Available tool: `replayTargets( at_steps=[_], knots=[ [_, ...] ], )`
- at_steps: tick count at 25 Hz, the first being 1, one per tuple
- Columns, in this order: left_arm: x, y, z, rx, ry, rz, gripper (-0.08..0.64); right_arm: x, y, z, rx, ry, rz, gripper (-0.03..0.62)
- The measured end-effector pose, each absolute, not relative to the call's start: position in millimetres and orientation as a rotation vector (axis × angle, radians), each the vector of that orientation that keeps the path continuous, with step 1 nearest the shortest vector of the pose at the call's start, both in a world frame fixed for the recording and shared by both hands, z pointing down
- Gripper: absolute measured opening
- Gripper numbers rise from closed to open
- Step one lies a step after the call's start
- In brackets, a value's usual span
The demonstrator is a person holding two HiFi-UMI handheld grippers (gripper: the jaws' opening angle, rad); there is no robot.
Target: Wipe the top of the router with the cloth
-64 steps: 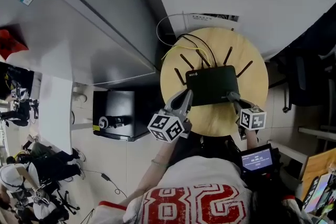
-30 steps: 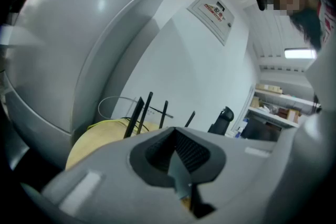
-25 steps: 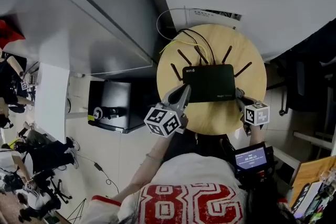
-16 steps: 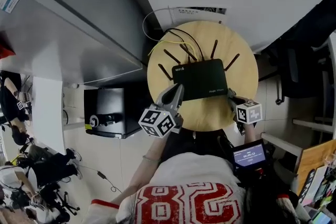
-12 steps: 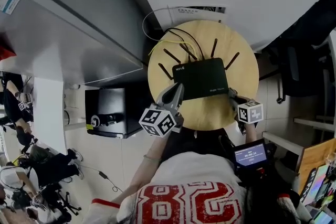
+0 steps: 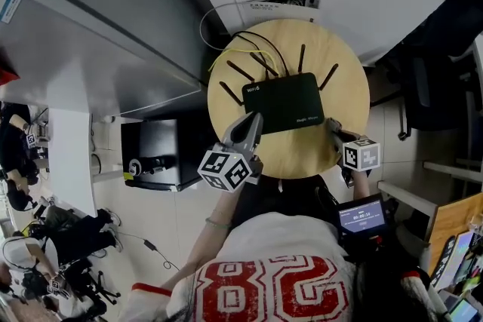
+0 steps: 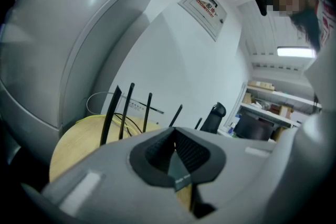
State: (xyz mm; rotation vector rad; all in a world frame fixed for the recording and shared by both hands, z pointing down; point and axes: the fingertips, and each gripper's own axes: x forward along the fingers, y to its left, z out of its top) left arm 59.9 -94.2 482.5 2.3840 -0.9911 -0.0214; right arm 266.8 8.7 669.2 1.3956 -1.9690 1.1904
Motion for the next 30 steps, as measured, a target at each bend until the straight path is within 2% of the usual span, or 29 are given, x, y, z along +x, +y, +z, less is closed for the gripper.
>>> replayTargets(
  at_steps=[18,30],
  knots=[
    [54.2,-79.7,477.8,2.410,-1.026,-0.038,0.002,232.6,-0.8,664.9,1.337,-2.058,1.216,0.035],
    [-15.2,-80.1,469.9,2.400,-1.060,-0.069,0.002,149.3,-0.1,657.5,1.270,-2.104,1.205,0.035]
  ],
)
